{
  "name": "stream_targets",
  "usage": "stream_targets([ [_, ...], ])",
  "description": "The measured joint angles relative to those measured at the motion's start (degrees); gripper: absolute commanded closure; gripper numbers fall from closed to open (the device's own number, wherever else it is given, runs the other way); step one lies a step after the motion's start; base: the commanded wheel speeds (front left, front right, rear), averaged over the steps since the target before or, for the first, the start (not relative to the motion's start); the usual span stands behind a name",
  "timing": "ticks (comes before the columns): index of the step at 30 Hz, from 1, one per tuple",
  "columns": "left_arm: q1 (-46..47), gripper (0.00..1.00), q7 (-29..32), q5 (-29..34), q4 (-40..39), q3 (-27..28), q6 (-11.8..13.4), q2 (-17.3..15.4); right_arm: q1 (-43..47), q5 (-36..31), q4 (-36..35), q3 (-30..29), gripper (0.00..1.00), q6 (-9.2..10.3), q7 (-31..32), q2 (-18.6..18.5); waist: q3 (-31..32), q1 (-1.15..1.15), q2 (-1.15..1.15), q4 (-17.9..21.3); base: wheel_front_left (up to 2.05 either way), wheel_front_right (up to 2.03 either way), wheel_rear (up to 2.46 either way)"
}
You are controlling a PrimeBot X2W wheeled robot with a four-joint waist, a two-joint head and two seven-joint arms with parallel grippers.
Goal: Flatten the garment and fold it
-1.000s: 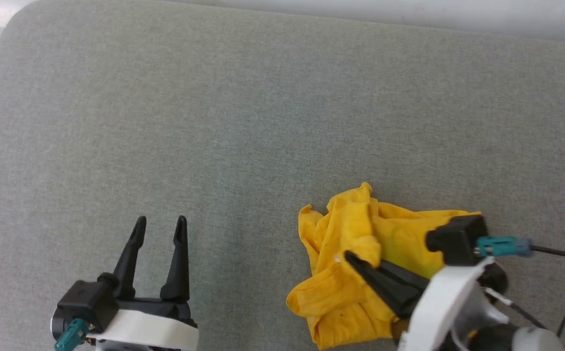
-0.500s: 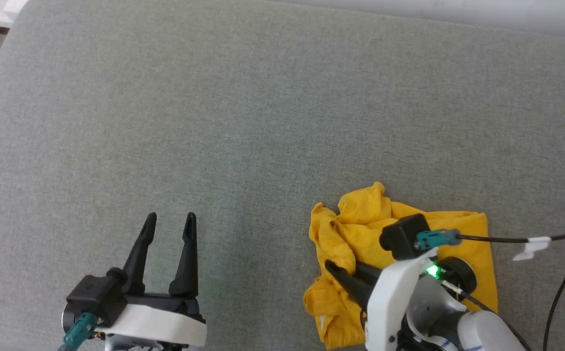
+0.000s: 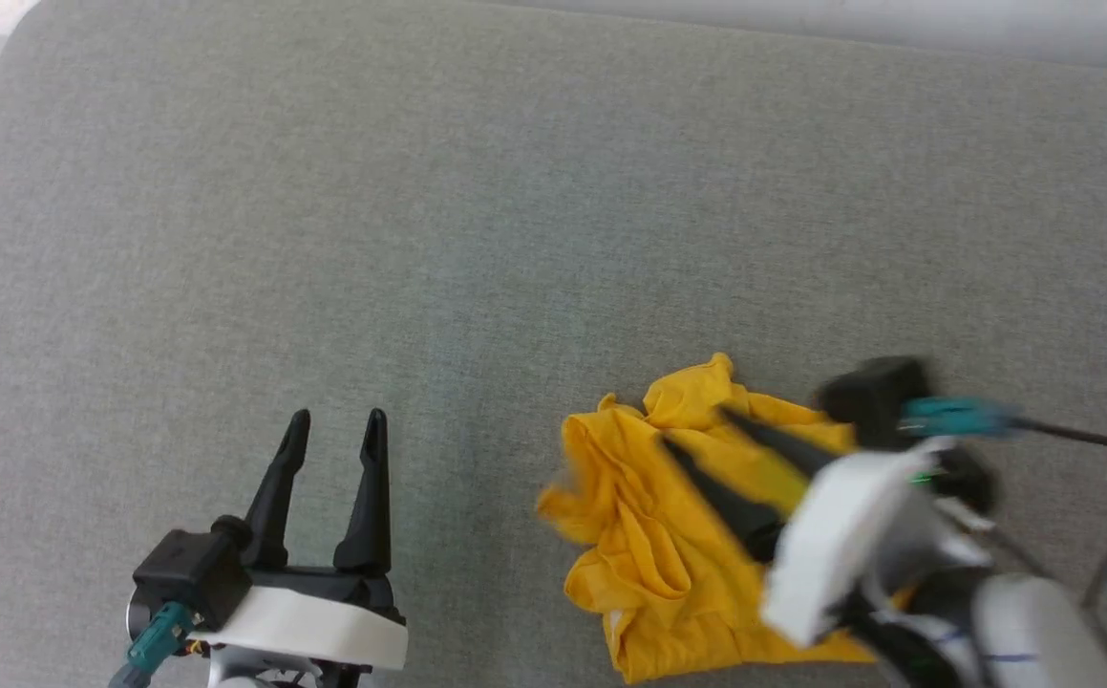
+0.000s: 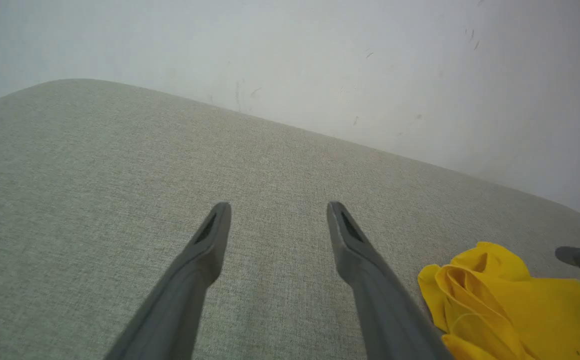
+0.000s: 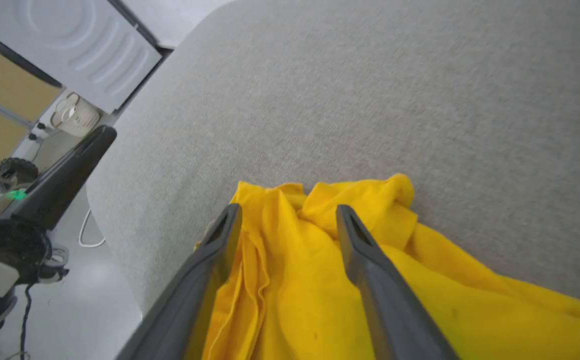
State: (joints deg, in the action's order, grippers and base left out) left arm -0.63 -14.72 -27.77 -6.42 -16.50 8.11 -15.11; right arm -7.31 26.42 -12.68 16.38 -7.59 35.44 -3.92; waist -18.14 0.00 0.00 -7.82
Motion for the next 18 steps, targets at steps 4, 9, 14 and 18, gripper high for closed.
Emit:
stream_targets([
  [4,-0.2,0.0,0.0,-0.1,-0.1,0.2,0.0,0.0,3.4,-1.6,-7.0,-9.0,0.0,0.04,0.3,-1.9,0.3,0.0,0.0,0.9,0.0,0.0,0.0],
  [9,-0.2,0.0,0.0,-0.1,-0.6,0.3,0.0,0.0,9.2,-4.4,-11.0,-19.1,0.0,0.04,0.9,-3.4,-0.3,0.0,0.0,1.5,0.0,0.0,0.0],
  [14,-0.2,0.0,0.0,-0.1,-0.7,0.0,0.0,0.0,13.2,-4.6,-9.4,-21.9,0.0,0.05,1.5,-3.4,-1.2,0.0,0.0,1.6,0.0,0.0,0.0],
  [18,-0.1,0.0,0.1,-0.1,-0.7,-0.2,-0.1,-0.1,13.9,-4.3,-5.7,-21.6,0.0,0.04,1.7,-3.2,-1.5,0.0,0.0,1.1,0.0,0.0,0.0],
])
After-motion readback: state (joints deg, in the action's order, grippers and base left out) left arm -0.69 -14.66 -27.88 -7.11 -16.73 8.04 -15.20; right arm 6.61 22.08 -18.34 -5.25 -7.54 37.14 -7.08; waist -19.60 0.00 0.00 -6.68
